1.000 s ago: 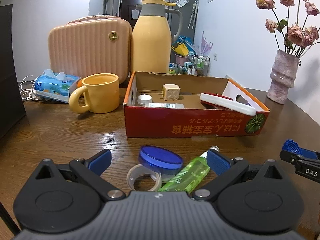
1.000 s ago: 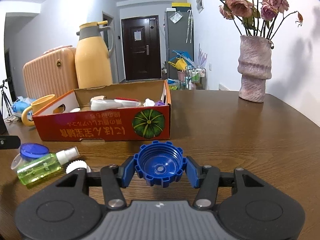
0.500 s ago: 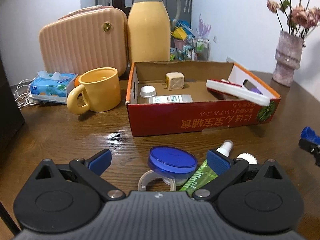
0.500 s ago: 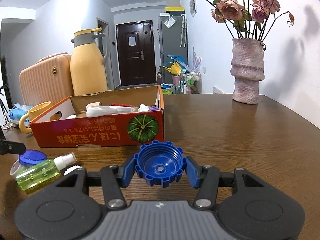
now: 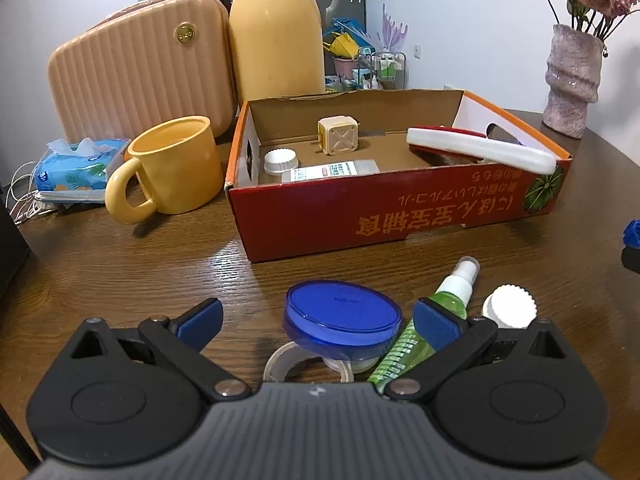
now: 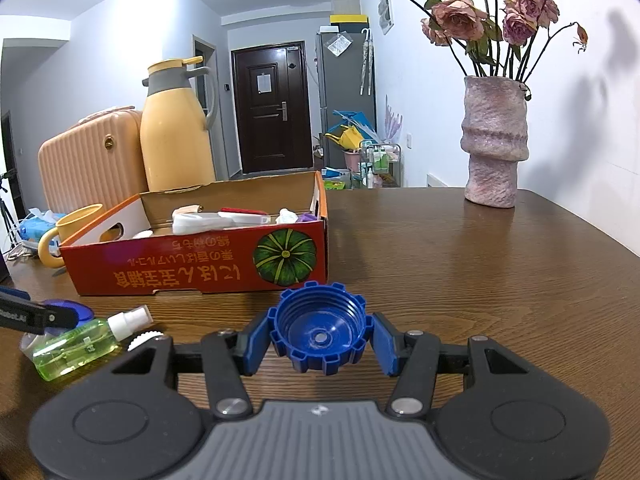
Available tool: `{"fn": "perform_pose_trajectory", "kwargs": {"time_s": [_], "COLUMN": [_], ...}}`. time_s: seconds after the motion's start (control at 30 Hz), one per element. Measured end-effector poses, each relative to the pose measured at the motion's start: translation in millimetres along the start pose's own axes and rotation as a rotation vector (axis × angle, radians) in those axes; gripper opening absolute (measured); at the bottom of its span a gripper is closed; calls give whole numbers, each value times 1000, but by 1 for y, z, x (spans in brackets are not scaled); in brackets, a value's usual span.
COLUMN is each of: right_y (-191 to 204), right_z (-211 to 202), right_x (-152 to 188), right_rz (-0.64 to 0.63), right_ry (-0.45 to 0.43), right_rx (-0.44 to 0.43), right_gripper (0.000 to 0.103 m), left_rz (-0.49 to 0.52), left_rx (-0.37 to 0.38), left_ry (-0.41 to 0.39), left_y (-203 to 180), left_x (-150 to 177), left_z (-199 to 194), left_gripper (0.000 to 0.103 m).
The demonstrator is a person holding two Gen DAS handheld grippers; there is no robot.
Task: Organize rigid objects
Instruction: 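Grasp the blue round lid with the left tool while the right tool holds the blue cap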
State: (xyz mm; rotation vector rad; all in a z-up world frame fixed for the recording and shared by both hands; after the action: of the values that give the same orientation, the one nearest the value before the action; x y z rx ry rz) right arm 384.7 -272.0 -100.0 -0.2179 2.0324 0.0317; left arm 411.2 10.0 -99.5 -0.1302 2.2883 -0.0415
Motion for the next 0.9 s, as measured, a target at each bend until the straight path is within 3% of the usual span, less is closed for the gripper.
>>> {"fn": "perform_pose_trajectory", "kwargs": {"time_s": [0.47, 0.53, 0.63, 0.9], "right_y": [3, 3, 5, 5], "right_z": [1, 1, 1, 1], "right_x": [0, 0, 0, 0], "right_rz": [-5, -5, -7, -8], "right_ry": [2, 2, 1, 1], "right_rx": [-3, -4, -4, -3], "right_gripper": [53, 53, 53, 53], "left_rz": [35, 42, 57, 72], "left_rx": [15, 17, 54, 71], "left_ry": [9, 5, 12, -48], "left_y": [-1, -2, -6, -11], "left_x": [2, 2, 5, 4], "left_z": [15, 16, 18, 8], "left_gripper": [103, 98, 68, 68]}}
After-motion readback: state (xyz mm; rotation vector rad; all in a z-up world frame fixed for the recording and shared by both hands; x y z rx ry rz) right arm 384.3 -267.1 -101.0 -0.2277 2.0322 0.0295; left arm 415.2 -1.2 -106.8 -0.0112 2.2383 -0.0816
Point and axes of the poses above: each gripper's, at about its wrist camera, not at the fingertips, and z roughly the way its jaws point, y to its left, x to its underside, the point moved 6 cm from there along z, roughly the way its jaws point, and after that the axes turned 10 degrees about -z, right-handed, at the moved point
